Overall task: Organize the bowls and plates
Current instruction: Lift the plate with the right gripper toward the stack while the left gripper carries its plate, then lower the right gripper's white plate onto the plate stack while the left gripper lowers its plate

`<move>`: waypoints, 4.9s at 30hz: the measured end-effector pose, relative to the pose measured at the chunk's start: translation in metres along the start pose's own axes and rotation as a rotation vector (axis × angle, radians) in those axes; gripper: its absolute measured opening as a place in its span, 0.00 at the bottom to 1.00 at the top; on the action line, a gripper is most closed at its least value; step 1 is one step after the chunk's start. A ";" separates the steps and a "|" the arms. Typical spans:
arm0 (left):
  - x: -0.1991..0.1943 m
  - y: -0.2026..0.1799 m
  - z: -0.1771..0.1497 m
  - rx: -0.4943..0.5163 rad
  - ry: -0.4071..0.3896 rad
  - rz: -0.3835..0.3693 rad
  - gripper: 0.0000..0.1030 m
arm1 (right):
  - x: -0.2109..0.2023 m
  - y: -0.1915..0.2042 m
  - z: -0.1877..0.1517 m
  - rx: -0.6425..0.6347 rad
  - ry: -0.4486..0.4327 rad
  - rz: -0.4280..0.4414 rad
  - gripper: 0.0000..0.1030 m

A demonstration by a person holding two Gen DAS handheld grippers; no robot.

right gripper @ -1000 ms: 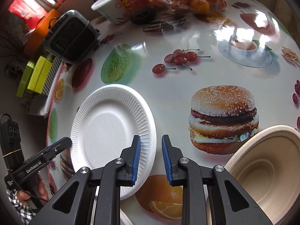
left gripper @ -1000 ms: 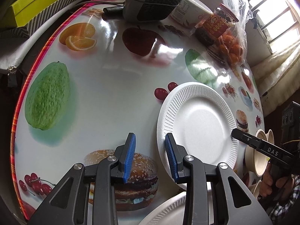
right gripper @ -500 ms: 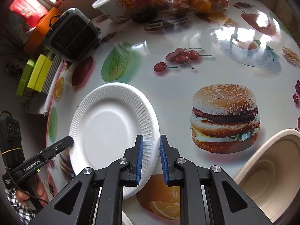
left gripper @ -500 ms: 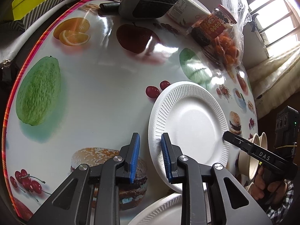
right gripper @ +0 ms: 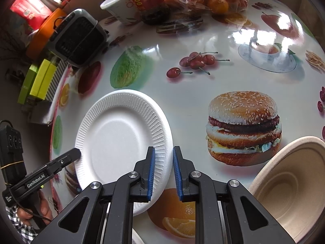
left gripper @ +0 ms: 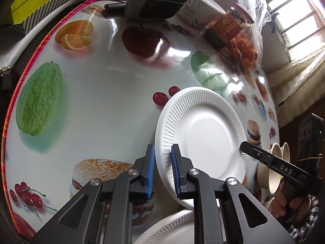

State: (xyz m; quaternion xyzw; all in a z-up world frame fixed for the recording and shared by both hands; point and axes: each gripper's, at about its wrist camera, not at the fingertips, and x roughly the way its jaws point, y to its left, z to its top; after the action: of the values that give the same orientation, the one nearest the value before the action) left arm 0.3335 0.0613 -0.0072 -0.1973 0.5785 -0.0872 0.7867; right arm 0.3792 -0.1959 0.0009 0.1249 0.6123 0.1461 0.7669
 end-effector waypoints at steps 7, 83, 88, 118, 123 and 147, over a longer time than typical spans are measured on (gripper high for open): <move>-0.004 -0.002 0.000 0.008 -0.012 0.004 0.17 | -0.005 0.001 0.000 -0.009 -0.011 -0.001 0.17; -0.086 0.006 -0.123 0.067 -0.102 0.020 0.16 | -0.071 0.038 -0.134 -0.120 -0.078 0.042 0.17; -0.084 0.011 -0.131 0.063 -0.093 0.029 0.17 | -0.066 0.040 -0.141 -0.126 -0.066 0.042 0.17; -0.066 0.022 -0.145 0.048 -0.048 0.054 0.17 | -0.041 0.042 -0.156 -0.148 -0.028 0.003 0.18; -0.065 0.023 -0.144 0.044 -0.045 0.050 0.17 | -0.042 0.042 -0.156 -0.151 -0.029 0.003 0.18; -0.065 0.025 -0.146 0.045 -0.038 0.056 0.28 | -0.047 0.049 -0.161 -0.200 -0.060 -0.034 0.26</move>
State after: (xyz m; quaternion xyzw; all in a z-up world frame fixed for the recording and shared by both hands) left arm 0.1730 0.0771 0.0029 -0.1649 0.5665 -0.0742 0.8040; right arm 0.2091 -0.1659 0.0261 0.0418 0.5734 0.1896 0.7959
